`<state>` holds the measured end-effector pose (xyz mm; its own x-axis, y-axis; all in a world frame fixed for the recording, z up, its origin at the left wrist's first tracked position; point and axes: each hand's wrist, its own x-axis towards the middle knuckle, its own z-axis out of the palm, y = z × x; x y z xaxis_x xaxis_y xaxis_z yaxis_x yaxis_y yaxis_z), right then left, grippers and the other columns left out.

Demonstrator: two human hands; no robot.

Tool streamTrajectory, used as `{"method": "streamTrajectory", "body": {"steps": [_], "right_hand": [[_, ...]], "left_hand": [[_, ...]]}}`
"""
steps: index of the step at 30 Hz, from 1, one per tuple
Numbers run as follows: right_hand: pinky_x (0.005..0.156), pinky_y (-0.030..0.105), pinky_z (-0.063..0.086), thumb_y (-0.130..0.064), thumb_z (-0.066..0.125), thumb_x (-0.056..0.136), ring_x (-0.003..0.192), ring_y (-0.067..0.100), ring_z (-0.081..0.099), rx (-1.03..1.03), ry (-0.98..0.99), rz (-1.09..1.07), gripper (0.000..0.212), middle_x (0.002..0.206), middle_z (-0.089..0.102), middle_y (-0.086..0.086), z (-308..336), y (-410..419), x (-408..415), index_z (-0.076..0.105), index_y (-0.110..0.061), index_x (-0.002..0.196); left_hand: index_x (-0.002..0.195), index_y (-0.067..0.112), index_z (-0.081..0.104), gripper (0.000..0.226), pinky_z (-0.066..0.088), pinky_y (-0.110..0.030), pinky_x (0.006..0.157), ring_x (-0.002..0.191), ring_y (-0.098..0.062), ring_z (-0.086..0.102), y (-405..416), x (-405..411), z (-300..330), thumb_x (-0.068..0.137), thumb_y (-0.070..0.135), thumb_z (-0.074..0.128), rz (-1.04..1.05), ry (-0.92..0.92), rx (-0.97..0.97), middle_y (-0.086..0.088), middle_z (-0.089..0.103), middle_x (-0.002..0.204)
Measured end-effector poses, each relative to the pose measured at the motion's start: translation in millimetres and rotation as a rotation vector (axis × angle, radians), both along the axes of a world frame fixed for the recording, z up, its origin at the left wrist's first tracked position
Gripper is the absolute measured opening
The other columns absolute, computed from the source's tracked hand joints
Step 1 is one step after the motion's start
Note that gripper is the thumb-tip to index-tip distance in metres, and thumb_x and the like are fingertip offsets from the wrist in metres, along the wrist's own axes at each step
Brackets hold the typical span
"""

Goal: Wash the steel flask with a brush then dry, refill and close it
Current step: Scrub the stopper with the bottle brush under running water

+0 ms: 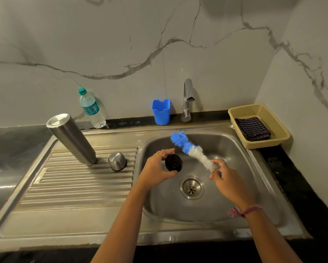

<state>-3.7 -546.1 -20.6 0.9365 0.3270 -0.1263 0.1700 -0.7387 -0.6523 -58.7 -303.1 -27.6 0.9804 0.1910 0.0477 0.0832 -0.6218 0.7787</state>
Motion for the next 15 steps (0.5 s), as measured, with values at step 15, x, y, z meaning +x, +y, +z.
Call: {"method": "streamTrajectory", "body": {"steps": [15], "right_hand": [[0.060,0.027,0.042,-0.015,0.049,0.093,0.061,0.002,0.054,0.101,0.012,-0.087,0.034,0.087,0.070,-0.010,0,50,-23,0.050,-0.024,0.126]], "left_hand": [[0.145,0.015,0.045,0.084,0.041,-0.026,0.106,0.122,-0.018,0.055,30,-22,-10,0.071,0.013,0.084,-0.009,0.171,0.048,0.000,0.059,0.129]]}}
